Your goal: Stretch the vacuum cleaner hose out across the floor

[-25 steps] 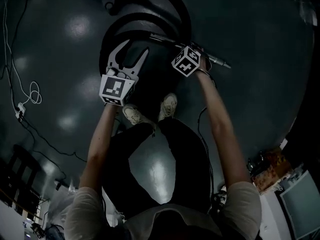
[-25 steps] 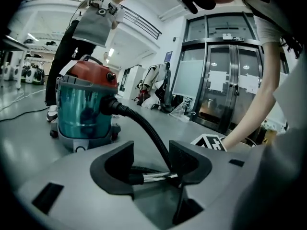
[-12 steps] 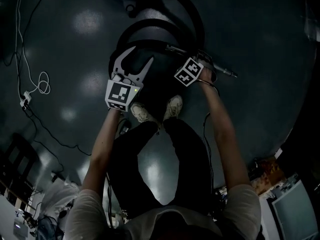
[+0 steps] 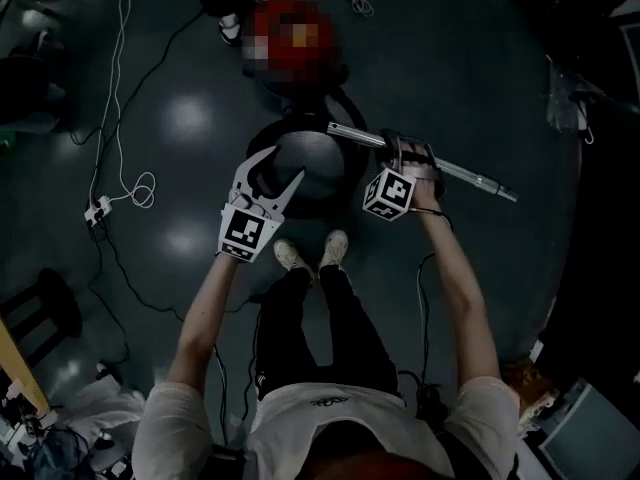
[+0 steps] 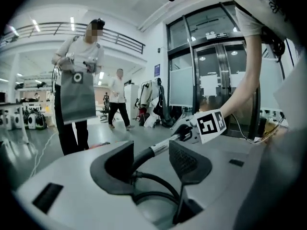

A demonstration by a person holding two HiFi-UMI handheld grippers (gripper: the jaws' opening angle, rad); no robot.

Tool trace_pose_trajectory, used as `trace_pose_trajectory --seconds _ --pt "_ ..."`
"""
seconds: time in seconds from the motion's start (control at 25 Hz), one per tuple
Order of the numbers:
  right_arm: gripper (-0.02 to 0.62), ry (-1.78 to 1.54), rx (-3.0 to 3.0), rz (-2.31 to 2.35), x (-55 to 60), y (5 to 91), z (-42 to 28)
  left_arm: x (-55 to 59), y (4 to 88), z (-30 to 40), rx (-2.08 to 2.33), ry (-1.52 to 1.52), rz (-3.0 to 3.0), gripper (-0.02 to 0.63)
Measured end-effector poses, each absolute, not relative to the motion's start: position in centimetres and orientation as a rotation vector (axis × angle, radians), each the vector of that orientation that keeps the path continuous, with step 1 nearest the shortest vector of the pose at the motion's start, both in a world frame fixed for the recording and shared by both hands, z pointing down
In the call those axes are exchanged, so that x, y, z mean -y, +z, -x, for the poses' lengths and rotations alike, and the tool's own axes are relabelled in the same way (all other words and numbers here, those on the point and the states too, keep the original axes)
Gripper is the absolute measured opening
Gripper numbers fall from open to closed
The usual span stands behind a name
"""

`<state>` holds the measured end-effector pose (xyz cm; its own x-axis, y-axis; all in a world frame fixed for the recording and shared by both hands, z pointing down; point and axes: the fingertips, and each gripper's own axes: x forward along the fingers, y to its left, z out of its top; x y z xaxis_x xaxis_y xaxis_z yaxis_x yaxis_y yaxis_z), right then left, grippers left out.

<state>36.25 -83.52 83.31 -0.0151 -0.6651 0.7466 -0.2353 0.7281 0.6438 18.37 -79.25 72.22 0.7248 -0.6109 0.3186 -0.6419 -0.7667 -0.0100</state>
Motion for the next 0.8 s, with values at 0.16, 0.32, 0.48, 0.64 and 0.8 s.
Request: trace_pose_trajectory --seconds 0.16,0.32,0.48,0.64,0.8 --pt "0.173 -0.664 1.559 -0.761 83.4 65.2 -34.6 76.9 57.1 -16.7 1.14 0.415 -2.97 0.212" --pt "0.172 -0.961 1.511 -0.726 81.1 49.4 -31.5 75.4 43.6 -15.1 1.241 0.255 -3.124 0.212" --pt "0.173 -1.2 1.404 -0.693 78.2 38.7 -28.2 72.7 35.0 -14.3 1.224 0.19 -3.264 0.212" --pt "0.173 -1.386 1.301 -0.66 74.7 31.7 -24.5 68.5 30.7 -13.3 1.072 0.228 -3.43 0.212" --pt "0.173 -1.569 1.252 -0.571 70.0 27.8 -20.5 66.2 28.9 -12.7 0.933 0.242 -3.53 0.212"
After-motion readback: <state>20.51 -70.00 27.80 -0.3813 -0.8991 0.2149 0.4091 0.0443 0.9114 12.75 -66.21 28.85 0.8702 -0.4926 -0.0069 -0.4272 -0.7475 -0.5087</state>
